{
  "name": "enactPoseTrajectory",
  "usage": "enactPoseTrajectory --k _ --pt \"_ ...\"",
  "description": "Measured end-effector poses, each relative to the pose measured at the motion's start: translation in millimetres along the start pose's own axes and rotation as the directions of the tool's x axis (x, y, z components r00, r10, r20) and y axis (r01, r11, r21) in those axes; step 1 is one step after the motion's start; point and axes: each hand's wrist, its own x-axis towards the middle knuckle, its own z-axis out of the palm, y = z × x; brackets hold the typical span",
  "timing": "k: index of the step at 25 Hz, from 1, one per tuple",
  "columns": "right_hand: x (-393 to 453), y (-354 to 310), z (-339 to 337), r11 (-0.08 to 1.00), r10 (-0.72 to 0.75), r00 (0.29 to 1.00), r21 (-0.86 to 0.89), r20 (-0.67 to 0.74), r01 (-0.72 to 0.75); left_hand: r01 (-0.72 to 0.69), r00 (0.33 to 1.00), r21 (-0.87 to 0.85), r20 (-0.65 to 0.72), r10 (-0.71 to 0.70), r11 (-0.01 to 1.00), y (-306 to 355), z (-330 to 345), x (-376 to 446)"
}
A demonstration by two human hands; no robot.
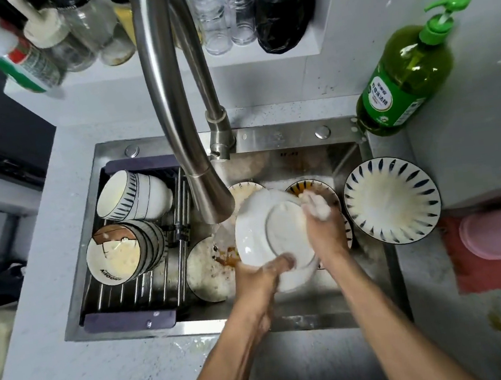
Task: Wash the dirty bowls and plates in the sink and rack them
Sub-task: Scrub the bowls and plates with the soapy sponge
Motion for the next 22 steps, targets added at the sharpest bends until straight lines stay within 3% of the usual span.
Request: enactPoseTrajectory --k 2,3,4,5,6,7,8,9,10,12,13,14,15,16,17,18,19,20,22 --pt "-6 -14 1 0.94 -0.305 0.95 -0.135 0.072 0.312 -0.083 0.996 0.226 0.057 0.072 0.971 6 1 3" --pt "-10 -14 1 0.92 -0.344 0.932 -0.154 0.119 0.359 -0.136 0.989 0.363 0.108 0.104 0.922 8 3 0" --pt "-11 -18 -4 0.966 -0.225 0.963 -0.093 0.149 0.24 -0.2 0.976 0.511 0.176 0.126 0.836 7 3 -4" --pt "-8 -16 -10 1.0 -0.017 0.985 0.02 0.171 0.014 -0.304 0.949 0.684 0.277 0.15 0.663 5 0 -5" --pt "-4 -11 -18 0.964 0.199 0.957 0.132 0.209 -0.23 -0.433 0.901 0.819 0.397 0.172 0.377 4 -5 -1" --pt "-1 -4 -26 0.891 0.358 0.905 0.207 0.231 -0.405 -0.539 0.835 0.837 0.519 0.183 0.089 -1 -13 6" --pt "-1 2 -32 0.827 0.448 0.866 0.265 0.223 -0.496 -0.611 0.771 0.789 0.611 0.182 -0.063 -6 -20 14" --pt "-3 7 -38 0.775 0.512 0.838 0.319 0.191 -0.546 -0.667 0.721 0.742 0.665 0.196 -0.067 -10 -26 19" --pt "-7 13 -42 0.726 0.566 0.81 0.372 0.154 -0.579 -0.713 0.682 0.7 0.683 0.261 0.032 -15 -33 23" --pt "-13 23 -48 0.693 0.619 0.777 0.388 0.112 -0.608 -0.641 0.767 0.61 0.508 0.392 0.466 -20 -45 24" --pt "-13 25 -49 0.715 0.609 0.788 0.366 0.094 -0.596 -0.463 0.873 0.446 0.376 0.309 0.766 -17 -42 17" --pt "-12 28 -51 0.76 0.565 0.821 0.336 0.082 -0.557 -0.232 0.94 0.172 0.294 0.175 0.957 -18 -37 8" --pt "-11 27 -52 0.819 0.498 0.865 0.291 0.065 -0.494 -0.01 0.976 -0.077 0.215 0.026 0.997 -25 -31 0" --pt "-10 26 -53 0.886 0.411 0.909 0.201 0.074 -0.417 0.119 0.987 -0.238 0.13 -0.09 0.964 -28 -24 -5" --pt "-16 16 -55 0.952 0.303 0.947 -0.005 0.109 -0.305 0.215 0.976 -0.284 0.044 -0.212 0.934 -32 -18 -2" --pt "-22 11 -56 0.94 0.186 0.973 -0.313 0.133 -0.137 0.289 0.95 -0.298 -0.023 -0.31 0.91 -34 -15 2" --pt "-30 8 -57 0.796 0.074 0.986 -0.604 0.152 0.034 0.327 0.93 -0.279 -0.075 -0.36 0.903 -34 -12 6" --pt "-39 8 -58 0.62 -0.027 0.983 -0.769 0.179 0.157 0.337 0.92 -0.263 -0.111 -0.375 0.904 -35 -10 10" --pt "-49 17 -44 0.529 -0.203 0.915 -0.748 0.347 0.401 0.306 0.928 -0.171 -0.165 -0.334 0.937 -33 0 10"
